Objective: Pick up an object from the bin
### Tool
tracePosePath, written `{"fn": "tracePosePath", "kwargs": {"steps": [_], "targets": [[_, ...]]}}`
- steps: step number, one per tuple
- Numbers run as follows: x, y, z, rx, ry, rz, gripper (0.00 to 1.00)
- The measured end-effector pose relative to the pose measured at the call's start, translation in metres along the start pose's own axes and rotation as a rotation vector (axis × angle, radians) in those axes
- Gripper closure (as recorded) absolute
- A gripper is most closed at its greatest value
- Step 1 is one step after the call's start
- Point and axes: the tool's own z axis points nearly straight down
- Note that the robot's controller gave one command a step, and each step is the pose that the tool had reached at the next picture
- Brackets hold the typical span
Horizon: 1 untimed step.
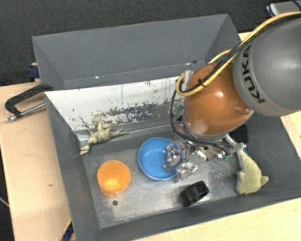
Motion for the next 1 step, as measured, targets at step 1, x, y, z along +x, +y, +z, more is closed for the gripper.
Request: {"fn": "tracePosePath", "kwargs": {"steps": [1], "targets": [[-0.0259, 0.0437, -0.1261, 0.001, 0.012, -0.007, 1.00]]}}
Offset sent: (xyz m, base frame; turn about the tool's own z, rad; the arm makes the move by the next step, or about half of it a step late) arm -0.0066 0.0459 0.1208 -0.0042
